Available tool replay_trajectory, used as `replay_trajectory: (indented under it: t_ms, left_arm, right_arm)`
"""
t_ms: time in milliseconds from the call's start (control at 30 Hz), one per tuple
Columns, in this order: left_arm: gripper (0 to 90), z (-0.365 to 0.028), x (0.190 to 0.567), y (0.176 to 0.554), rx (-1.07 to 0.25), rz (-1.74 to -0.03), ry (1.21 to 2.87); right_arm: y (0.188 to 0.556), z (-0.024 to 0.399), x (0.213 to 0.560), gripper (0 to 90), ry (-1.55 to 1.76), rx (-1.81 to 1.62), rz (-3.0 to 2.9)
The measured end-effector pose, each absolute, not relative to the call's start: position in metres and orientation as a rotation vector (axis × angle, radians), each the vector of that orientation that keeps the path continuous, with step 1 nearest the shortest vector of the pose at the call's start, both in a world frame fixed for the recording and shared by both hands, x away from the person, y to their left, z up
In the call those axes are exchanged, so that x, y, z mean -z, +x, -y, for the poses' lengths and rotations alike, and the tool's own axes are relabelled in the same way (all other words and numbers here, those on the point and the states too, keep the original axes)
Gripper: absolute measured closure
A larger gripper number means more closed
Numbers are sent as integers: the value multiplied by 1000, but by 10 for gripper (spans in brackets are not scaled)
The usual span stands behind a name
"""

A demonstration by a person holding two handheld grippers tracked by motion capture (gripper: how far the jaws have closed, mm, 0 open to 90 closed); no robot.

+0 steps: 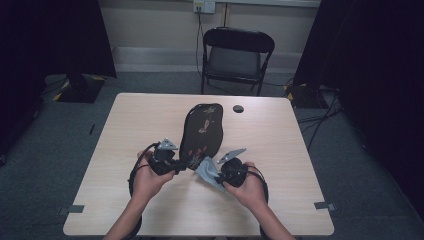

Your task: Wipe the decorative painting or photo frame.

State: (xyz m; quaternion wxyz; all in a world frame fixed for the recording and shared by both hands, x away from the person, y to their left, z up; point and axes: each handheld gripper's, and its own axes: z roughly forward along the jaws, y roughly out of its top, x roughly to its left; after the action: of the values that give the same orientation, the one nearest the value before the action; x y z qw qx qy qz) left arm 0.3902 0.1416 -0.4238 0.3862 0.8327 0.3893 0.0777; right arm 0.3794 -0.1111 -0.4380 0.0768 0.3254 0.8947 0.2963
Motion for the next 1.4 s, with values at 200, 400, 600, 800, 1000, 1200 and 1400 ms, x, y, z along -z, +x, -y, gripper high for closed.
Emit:
replay_trajectory:
  t_ms: [200, 400, 600, 800, 1000, 1200, 1400]
  left_arm:
    - [786, -141, 425, 392, -201, -1000, 2109]
    - [784, -141, 425, 392, -202, -998, 2111]
    - [784, -141, 426, 392, -203, -1007, 2097]
    - [780, -146, 425, 392, -203, -996, 2108]
    - [775, -147, 424, 391, -201, -1001, 2097]
    - [762, -147, 423, 389, -201, -997, 2099]
    - [761, -149, 422, 387, -200, -993, 2104]
  right_arm:
    - [381, 112, 407, 808, 940, -976, -2620]
    - [379, 105, 368, 808, 890, -1107, -2547]
    - [378, 86, 354, 808, 842, -1139, -2532]
    - [385, 77, 375, 808, 847, -1048, -2574]
    - [386, 77, 399, 808, 868, -989, -2618]
    - [388, 77, 425, 808, 906, -923, -2668]
    - [389, 81, 446, 808, 932, -842, -2704]
